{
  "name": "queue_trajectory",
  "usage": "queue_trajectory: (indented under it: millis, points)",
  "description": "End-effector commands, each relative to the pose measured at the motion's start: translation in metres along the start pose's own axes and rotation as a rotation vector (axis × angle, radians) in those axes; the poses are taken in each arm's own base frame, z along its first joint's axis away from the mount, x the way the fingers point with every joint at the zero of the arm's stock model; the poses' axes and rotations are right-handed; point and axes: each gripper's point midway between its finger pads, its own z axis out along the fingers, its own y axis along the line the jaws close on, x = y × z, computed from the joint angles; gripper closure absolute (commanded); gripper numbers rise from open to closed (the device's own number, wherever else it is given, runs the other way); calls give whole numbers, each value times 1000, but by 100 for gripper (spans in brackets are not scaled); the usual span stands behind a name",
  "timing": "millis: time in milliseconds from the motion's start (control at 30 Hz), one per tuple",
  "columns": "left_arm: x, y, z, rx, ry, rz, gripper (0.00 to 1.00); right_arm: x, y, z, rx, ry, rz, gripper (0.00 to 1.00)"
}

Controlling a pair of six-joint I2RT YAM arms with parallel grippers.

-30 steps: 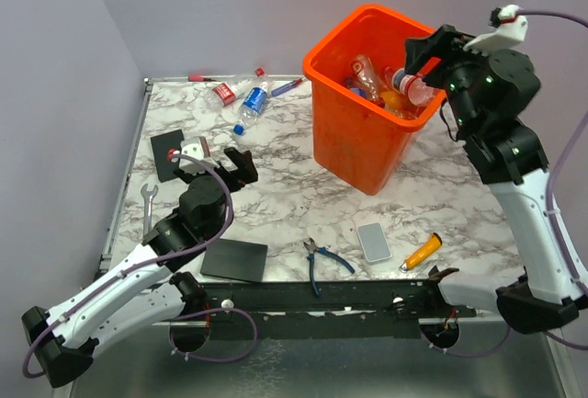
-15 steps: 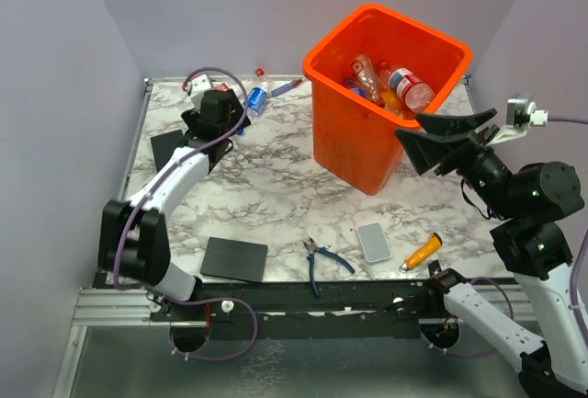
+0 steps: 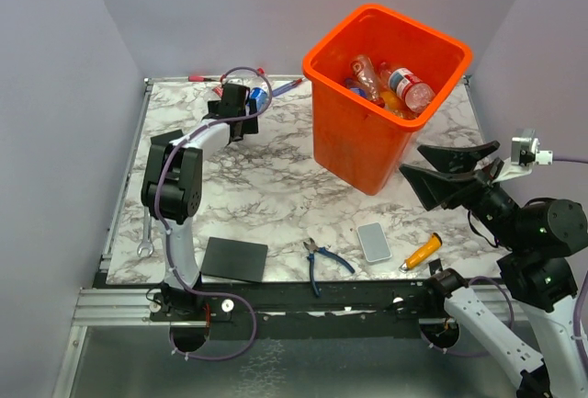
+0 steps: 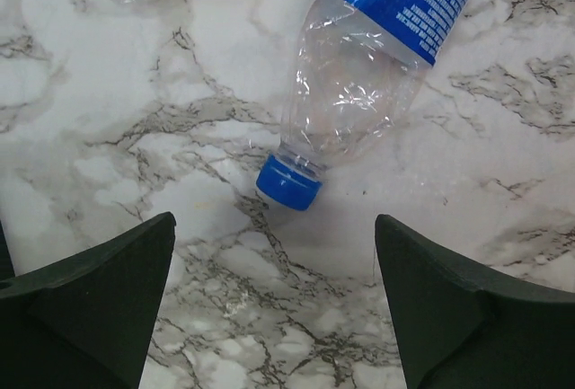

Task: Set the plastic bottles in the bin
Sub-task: Pick up the plastic bottle from the corner of the board.

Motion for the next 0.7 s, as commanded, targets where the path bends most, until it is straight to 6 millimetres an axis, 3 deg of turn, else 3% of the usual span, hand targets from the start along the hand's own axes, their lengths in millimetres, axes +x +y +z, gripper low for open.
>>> queue_trajectory:
  millis: [0, 200, 500, 567, 667]
  points:
    - [-6, 3, 18, -2, 2, 133, 9, 11, 3, -5, -25, 34, -7, 24]
    - [1, -5, 42, 52, 31, 214, 16, 9, 3, -7, -16, 49, -24, 24]
    - [7, -11, 59, 73, 53, 206, 32, 5, 3, -10, -2, 34, -29, 24]
    - [14, -11, 61, 70, 68, 206, 37, 6, 2, -10, 1, 37, -27, 24]
    - [29, -10, 63, 74, 99, 197, 55, 4, 1, -11, 9, 31, -29, 24]
